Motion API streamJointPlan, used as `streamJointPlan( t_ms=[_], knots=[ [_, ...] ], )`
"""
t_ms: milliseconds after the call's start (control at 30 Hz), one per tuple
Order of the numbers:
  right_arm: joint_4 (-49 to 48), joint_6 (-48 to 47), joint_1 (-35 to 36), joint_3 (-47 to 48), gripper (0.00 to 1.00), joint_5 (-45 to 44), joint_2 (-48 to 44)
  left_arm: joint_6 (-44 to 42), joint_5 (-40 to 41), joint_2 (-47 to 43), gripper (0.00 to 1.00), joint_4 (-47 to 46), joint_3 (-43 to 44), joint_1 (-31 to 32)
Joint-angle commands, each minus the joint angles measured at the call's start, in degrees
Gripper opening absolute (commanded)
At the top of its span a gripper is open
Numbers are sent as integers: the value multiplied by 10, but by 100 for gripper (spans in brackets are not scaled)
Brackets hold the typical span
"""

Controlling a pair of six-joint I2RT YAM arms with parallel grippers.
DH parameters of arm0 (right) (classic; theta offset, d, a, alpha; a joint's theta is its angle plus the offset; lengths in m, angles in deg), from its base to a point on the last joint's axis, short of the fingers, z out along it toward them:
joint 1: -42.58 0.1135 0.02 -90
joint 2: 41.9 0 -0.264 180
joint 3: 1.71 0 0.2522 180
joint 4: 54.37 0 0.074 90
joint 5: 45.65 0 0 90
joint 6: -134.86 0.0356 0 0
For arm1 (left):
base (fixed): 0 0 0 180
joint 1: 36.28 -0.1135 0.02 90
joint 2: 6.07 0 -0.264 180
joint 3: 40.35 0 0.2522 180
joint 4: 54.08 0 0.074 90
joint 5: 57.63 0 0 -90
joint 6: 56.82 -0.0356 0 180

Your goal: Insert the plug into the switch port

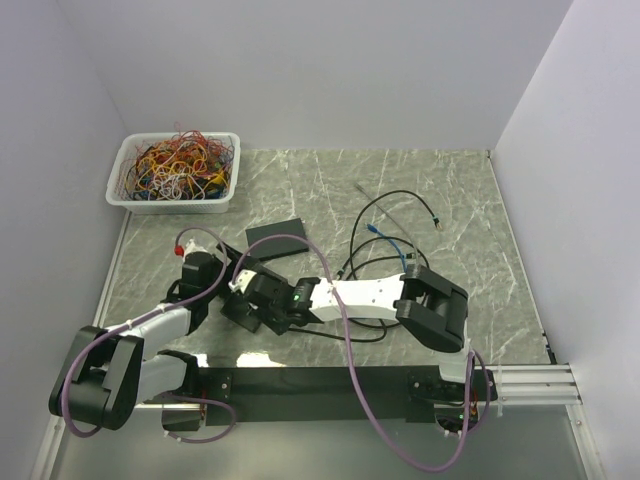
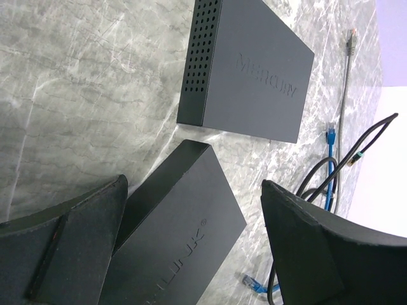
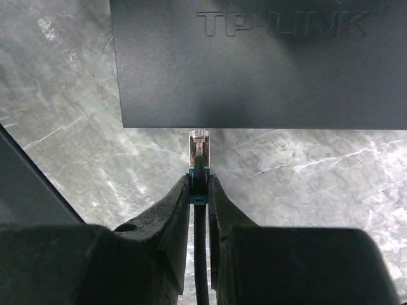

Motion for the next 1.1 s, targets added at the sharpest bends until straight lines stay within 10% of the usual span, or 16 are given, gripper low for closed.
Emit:
streamJointPlan(
  t_ms=[0,233,1067],
  knots=[
    [1,7,7,27,0,-12,10,9,-3,-2,92,19,-17,5],
    [3,7,8,30,0,-30,28,8,1,-19,78,34,-18,5],
    [14,7,10,89,0,-38,27,11,4,2,77,14,-38,5]
  ],
)
